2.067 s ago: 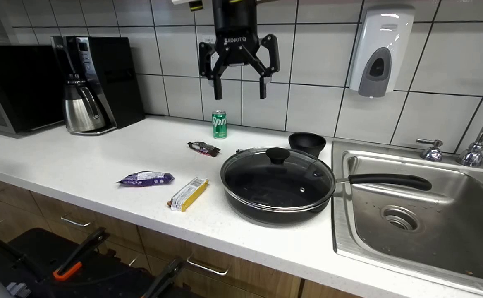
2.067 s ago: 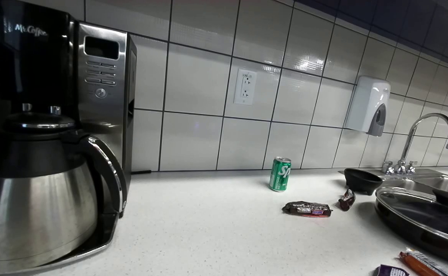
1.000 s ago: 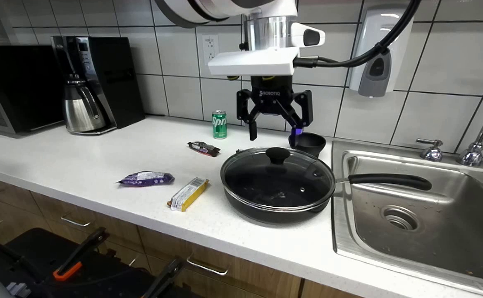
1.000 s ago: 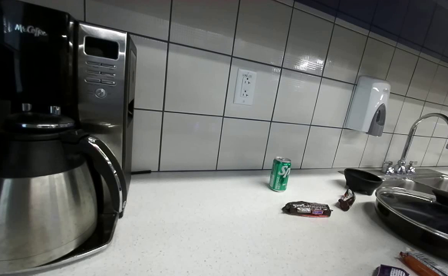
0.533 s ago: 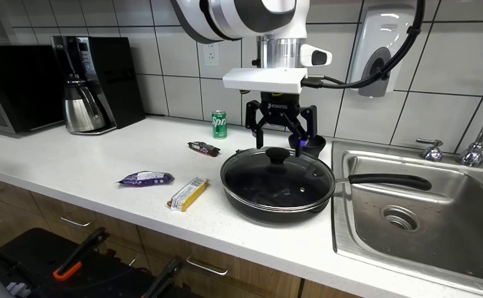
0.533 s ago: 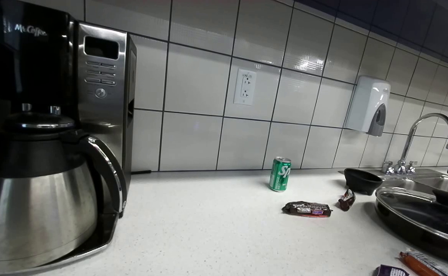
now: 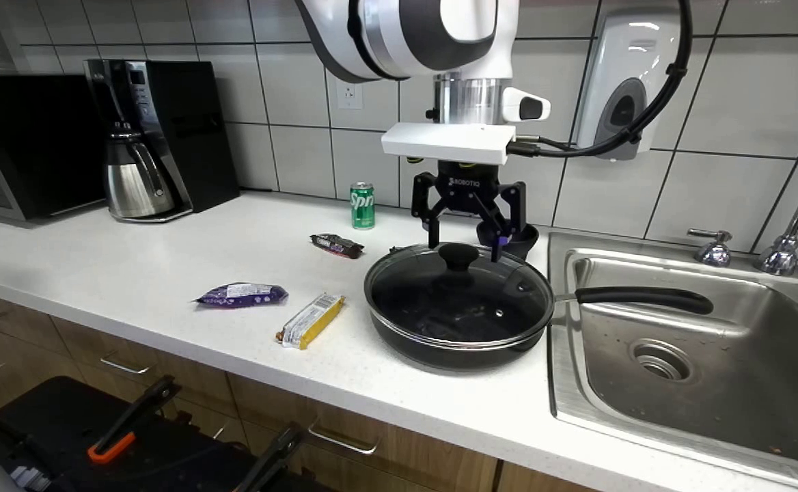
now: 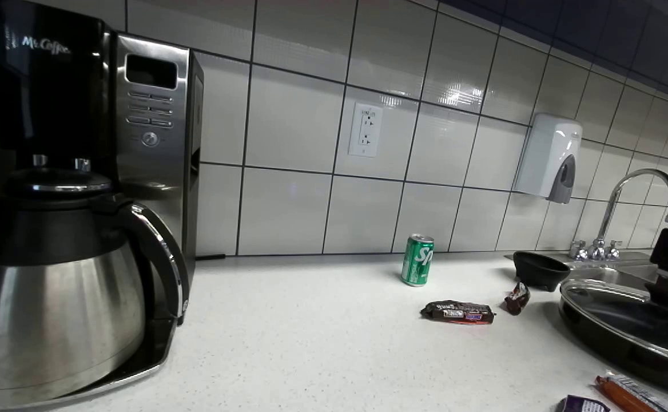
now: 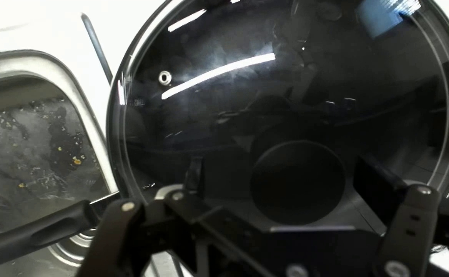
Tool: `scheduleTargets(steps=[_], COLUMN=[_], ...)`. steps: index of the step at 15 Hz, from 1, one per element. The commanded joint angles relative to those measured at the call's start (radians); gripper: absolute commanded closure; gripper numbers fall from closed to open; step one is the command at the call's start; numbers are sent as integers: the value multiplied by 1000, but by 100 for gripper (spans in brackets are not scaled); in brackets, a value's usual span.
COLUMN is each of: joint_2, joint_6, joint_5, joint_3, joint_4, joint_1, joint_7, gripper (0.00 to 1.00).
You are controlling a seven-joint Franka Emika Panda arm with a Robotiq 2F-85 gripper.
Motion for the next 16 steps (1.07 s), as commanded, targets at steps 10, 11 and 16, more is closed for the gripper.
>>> scheduleTargets(steps=[10,11,16], joint_2=[83,84,76], joint_6=[-24,-24,-18], joint_5=[-4,-7,-21], joint_3=[43,45,52], joint_4=[80,81,77], joint_1=[-23,-23,-21], joint_7=[-19,-20,-25], gripper=[0,0,51])
